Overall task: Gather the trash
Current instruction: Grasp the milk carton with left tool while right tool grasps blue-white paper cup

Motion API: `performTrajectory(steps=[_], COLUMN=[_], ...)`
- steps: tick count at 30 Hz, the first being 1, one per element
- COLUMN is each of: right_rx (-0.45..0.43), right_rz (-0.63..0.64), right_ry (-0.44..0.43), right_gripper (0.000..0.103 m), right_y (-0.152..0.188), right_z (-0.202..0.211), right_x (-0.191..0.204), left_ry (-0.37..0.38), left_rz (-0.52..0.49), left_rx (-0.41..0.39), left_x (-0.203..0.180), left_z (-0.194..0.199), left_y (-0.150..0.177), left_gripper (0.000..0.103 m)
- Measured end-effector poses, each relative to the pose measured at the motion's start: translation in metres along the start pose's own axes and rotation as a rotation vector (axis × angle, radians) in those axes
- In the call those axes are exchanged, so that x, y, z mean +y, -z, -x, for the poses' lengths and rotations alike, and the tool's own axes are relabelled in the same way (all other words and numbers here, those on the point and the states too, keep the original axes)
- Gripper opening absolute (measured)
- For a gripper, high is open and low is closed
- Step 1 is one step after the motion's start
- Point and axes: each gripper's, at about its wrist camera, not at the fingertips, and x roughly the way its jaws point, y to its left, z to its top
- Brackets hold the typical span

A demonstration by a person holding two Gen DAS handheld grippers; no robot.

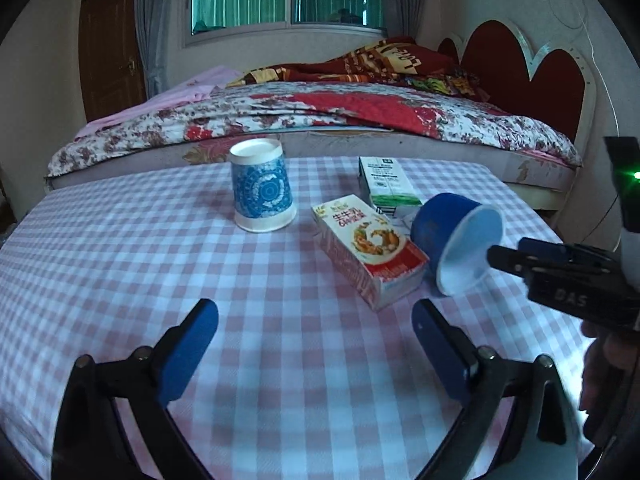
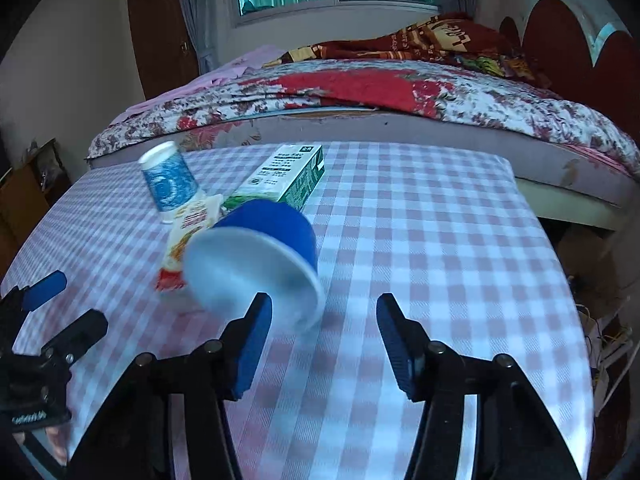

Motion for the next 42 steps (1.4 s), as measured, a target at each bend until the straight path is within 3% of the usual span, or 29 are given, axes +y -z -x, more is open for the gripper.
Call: performTrajectory(steps=[4, 13, 18, 20, 22, 29, 34, 42], right_rx=[0.019, -0.023, -0.018, -0.015, -0.015, -0.021, -0.047, -0.06], right_rz=[-0.024, -0.091, -0.104, -0.108, -0.11, -0.087, -0.108, -0.117], right_ry=[-0.049, 0.067, 0.078, 0.075, 0.074, 0.071, 0.069, 0.089], right_gripper=[0.006, 0.004, 0.004, 0.004, 0.004, 0.004, 0.004, 0.004], right_y=[-0.007, -0.009, -0.007, -0.006, -0.004, 0.007, 0.019, 0.044], right_z=[-0.016, 0.001, 0.004, 0.006, 0.008, 0.02, 0.041, 0.086], right_x=[-0.009, -0.048, -0.053, -0.055, -0.056, -0.048, -0.045, -0.041], left_ry=[0.015, 0.04, -0.029, -0.029, 0.006, 0.091, 0.119, 0.171], left_rz=[0.007, 0.031, 0.03, 0.04, 0.065, 0.094, 0.051, 0.051], left_rx=[0.011, 0.032, 0.102, 0.139, 0.151, 0.116, 0.064, 0.048], left_x=[-0.007, -0.038, -0.05, -0.044, -0.032, -0.007, -0.009, -0.011], left_z=[-0.012, -0.039, -0.063, -0.07, -0.07, -0.049, -0.021, 0.005], left_y=[-0.004, -0.021, -0.029, -0.027, -0.025, -0.015, -0.007, 0.003], left_gripper=[0.098, 0.098, 0.095, 0.084, 0.055, 0.054, 0.053, 0.052])
